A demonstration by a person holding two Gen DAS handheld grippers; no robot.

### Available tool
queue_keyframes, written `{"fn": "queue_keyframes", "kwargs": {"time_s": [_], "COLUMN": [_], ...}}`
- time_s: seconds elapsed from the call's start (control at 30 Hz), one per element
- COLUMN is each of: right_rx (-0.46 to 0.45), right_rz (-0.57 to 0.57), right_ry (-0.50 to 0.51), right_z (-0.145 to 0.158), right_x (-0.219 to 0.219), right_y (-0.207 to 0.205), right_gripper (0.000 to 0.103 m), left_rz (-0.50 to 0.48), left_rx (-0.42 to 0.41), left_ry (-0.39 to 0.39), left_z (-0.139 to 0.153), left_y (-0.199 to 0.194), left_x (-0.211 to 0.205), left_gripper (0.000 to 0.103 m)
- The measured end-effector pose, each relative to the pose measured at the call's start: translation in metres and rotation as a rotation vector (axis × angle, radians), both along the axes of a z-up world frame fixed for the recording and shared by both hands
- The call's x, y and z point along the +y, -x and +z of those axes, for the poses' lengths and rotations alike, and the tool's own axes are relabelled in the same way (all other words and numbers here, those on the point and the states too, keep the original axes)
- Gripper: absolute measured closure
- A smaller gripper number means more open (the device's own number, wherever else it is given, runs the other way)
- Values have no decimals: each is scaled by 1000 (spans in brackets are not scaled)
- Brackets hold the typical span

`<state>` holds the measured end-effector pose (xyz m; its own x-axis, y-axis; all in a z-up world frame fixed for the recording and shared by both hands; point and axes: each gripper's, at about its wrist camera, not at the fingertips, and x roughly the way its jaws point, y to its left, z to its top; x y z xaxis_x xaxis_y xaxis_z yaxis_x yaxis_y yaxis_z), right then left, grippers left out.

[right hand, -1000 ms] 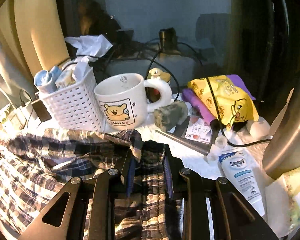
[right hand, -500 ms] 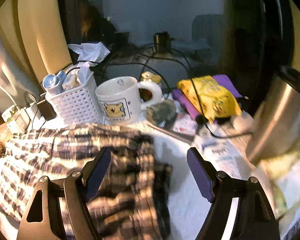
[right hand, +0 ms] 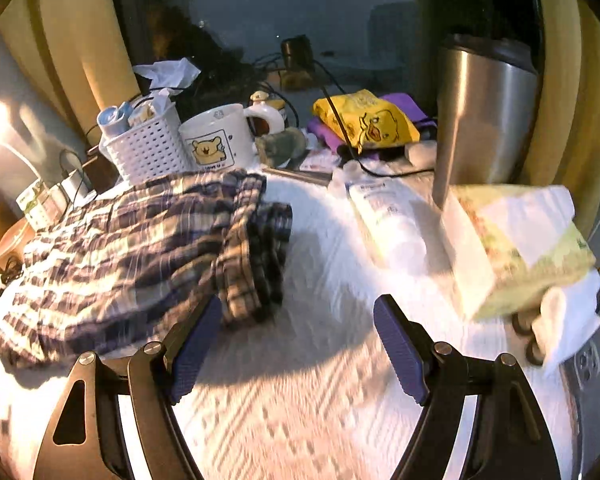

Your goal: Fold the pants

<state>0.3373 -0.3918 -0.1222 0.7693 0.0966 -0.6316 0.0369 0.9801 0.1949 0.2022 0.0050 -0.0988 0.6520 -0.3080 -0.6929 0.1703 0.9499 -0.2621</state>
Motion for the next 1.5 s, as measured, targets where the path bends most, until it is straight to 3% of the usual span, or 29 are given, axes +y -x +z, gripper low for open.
{"fn": "queue_keyframes", "kwargs": {"time_s": [0.13, 0.27, 0.4, 0.43, 0.47, 0.5, 0.67, 0.7, 0.73, 0.83, 1.2, 1.37, 1.5], "right_rx": [5, 28, 47, 46, 49, 59, 64, 54, 51, 48, -24, -27, -5], "right_rz": [28, 68, 80, 91, 98, 105, 137, 127, 119, 127, 132, 128, 88], "right_ry": [-34, -110, -172, -204, -224, -247, -352, -339, -325, -330, -236, -167, -112], "right_z": [-4, -13, -20, -21, -22, -24, -27, -26, -26, -27, 2, 2, -8], "right_x": [-1, 1, 5, 6, 7, 7, 15, 18, 19, 21, 16, 13, 7], "right_y": [6, 0, -10, -15, -18, -22, -40, -42, -44, -45, 4, 32, 48], "right_gripper": [23, 23, 23, 23, 23, 23, 25, 36, 62, 72, 74, 74, 74], "left_rz": [27, 76, 112, 109, 98, 84, 82, 82, 81, 75, 51, 26, 68], "left_rx": [-25, 11, 25, 21, 24, 38, 25, 25, 22, 11, 28, 73, 120], "left_ry": [4, 29, 60, 58, 48, 21, -8, -12, -11, -14, 35, 40, 11], "left_z": [-4, -13, -20, -22, -24, -27, -26, -25, -23, -16, -5, -14, -20], "left_y": [-13, -30, -34, -34, -35, -37, -30, -27, -25, -12, 30, 52, 58], "left_x": [-10, -7, -2, -2, -3, -6, -12, -13, -13, -16, -20, -18, 3], "left_gripper": [37, 46, 47, 53, 85, 98, 98, 98, 98, 98, 98, 98, 98]}}
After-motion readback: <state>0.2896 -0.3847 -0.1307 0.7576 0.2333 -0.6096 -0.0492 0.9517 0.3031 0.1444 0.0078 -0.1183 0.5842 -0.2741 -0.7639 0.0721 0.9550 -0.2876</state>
